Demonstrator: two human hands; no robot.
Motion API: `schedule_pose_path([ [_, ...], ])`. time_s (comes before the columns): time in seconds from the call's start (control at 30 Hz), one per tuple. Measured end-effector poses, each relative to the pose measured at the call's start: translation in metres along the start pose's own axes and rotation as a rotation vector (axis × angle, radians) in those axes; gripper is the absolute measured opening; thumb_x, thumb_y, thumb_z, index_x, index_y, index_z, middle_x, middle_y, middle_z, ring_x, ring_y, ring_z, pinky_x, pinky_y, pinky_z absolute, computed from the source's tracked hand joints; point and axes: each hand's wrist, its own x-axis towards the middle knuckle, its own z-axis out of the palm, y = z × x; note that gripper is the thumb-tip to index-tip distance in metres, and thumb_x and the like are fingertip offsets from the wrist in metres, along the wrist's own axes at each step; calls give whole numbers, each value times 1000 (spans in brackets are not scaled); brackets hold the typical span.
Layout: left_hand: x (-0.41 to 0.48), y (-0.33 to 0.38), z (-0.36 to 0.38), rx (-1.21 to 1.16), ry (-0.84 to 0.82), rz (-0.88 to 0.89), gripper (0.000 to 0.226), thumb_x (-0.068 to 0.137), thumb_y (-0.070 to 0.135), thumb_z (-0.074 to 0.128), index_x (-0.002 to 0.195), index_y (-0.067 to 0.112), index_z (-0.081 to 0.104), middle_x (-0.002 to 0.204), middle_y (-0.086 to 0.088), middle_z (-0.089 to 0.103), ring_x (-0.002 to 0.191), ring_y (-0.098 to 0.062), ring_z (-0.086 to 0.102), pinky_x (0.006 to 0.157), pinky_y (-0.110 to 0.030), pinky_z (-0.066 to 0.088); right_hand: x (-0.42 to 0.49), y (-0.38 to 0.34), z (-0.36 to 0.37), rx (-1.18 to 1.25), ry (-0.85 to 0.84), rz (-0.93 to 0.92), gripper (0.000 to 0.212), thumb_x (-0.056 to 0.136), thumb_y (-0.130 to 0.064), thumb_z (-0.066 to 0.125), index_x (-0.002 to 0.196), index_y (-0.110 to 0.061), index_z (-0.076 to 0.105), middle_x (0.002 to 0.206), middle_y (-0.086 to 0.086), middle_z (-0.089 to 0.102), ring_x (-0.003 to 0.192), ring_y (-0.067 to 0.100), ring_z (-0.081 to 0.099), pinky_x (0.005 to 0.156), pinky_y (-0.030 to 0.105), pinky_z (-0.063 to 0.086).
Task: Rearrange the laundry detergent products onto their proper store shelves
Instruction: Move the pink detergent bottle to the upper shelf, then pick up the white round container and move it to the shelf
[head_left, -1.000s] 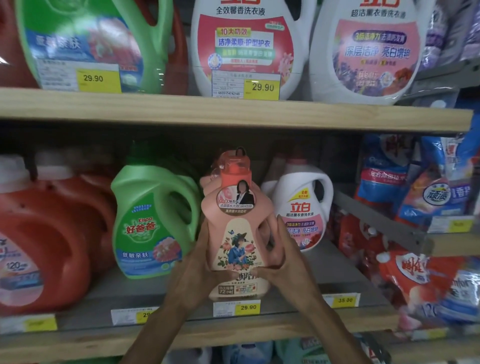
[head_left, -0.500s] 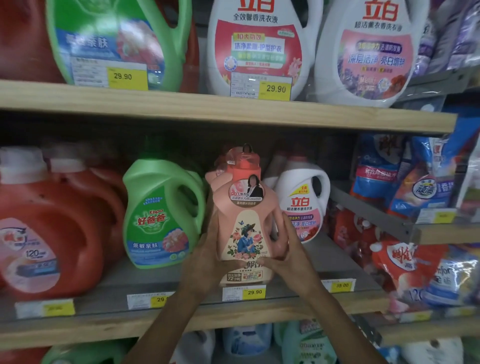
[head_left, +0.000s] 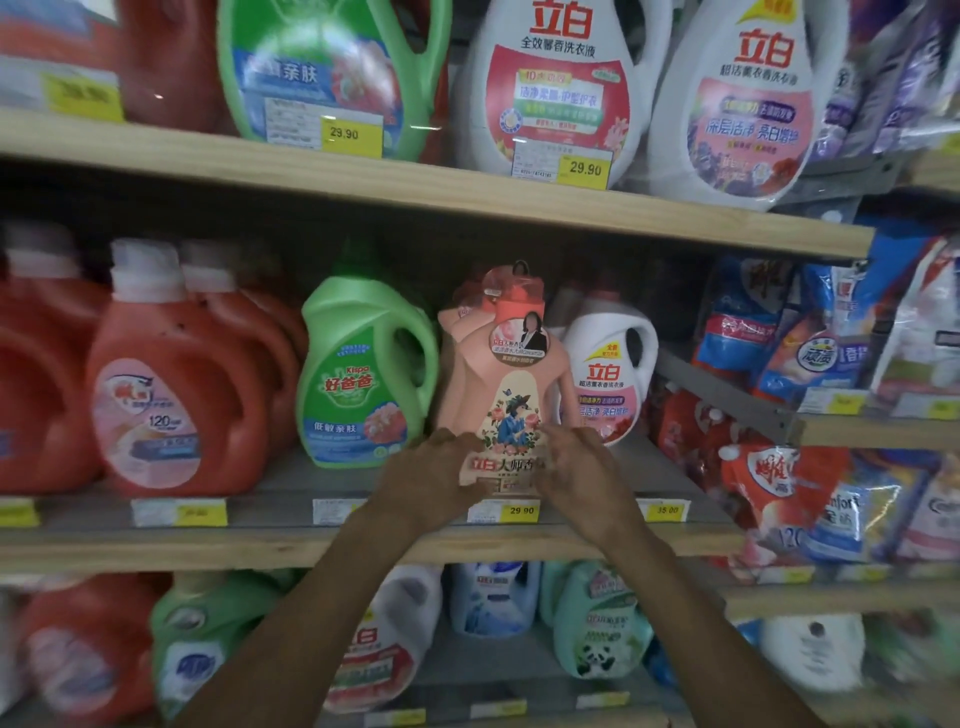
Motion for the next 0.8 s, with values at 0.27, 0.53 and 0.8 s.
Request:
schedule_pose_path([
  [0.27, -86, 19, -23, 236, 19, -3, 39, 92, 52, 60, 120, 24, 58, 126, -4, 63, 119, -30, 60, 95, -41, 50, -83, -47, -40, -262, -120, -90, 11, 92, -42, 65, 94, -33, 60, 102, -5, 74, 103, 22, 67, 85, 35, 53],
  [0.53, -195, 11, -41, 351, -48, -69, 36, 92, 57, 57, 110, 26, 55, 123, -2, 63, 120, -28, 57, 94, -39, 44, -153, -69, -18, -226, -221, -107, 30, 93, -46, 67, 75, -31, 48, 87, -7, 68, 95, 23, 67, 70, 33, 42],
  [0.8, -280, -51, -77, 302, -39, -236, 39, 90, 55, 60, 116, 27, 56, 130, -2, 63, 123, -28, 59, 93, -39, 48, -182, -140, 14, -168, -302, -194, 33, 93, -46, 68, 74, -32, 45, 86, -8, 61, 93, 23, 65, 73, 36, 50],
])
